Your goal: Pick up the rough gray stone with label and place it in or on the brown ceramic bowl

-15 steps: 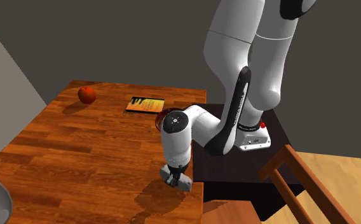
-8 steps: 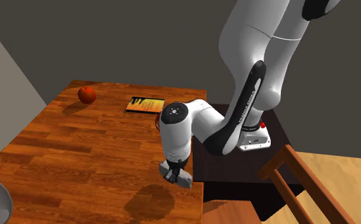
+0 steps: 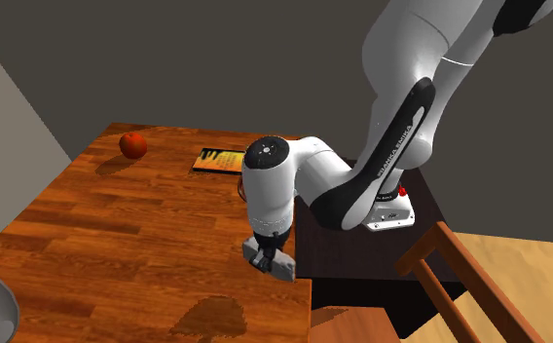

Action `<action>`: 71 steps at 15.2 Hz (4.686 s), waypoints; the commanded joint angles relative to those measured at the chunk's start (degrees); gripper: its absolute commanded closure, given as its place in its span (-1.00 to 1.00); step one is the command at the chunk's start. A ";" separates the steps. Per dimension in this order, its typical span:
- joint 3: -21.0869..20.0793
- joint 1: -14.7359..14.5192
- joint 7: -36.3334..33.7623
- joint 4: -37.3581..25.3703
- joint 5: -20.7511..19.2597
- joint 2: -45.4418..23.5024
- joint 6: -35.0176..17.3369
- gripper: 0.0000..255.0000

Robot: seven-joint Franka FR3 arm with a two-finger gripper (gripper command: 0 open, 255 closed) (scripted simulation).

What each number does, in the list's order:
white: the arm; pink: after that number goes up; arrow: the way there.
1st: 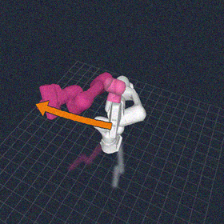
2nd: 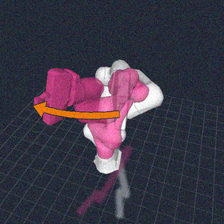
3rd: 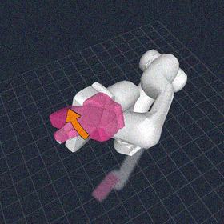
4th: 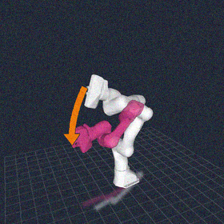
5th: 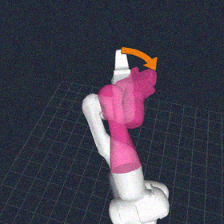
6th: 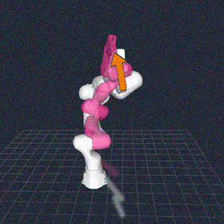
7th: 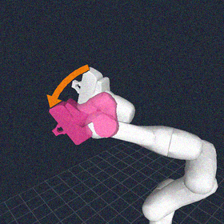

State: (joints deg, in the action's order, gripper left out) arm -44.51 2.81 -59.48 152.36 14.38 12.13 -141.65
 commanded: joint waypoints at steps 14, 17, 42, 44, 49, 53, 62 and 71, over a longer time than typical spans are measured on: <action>5.24 -3.40 3.81 -4.67 4.44 11.51 15.36 1.00; 5.94 -3.62 4.03 -5.59 4.52 12.71 17.44 1.00; 33.77 10.21 37.58 7.27 -7.64 22.06 17.02 1.00; 33.57 10.21 37.56 8.20 -7.54 20.97 15.00 1.00; 33.06 10.26 37.47 10.29 -7.33 17.82 9.77 1.00; 32.63 10.37 37.35 11.70 -7.25 14.83 5.37 1.00; 32.50 10.42 37.30 12.07 -7.25 13.85 4.03 1.00; 33.24 10.24 37.47 9.25 -7.40 19.19 12.17 -1.00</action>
State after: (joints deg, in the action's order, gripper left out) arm -11.57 13.06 -22.15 162.46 7.06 29.61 -132.23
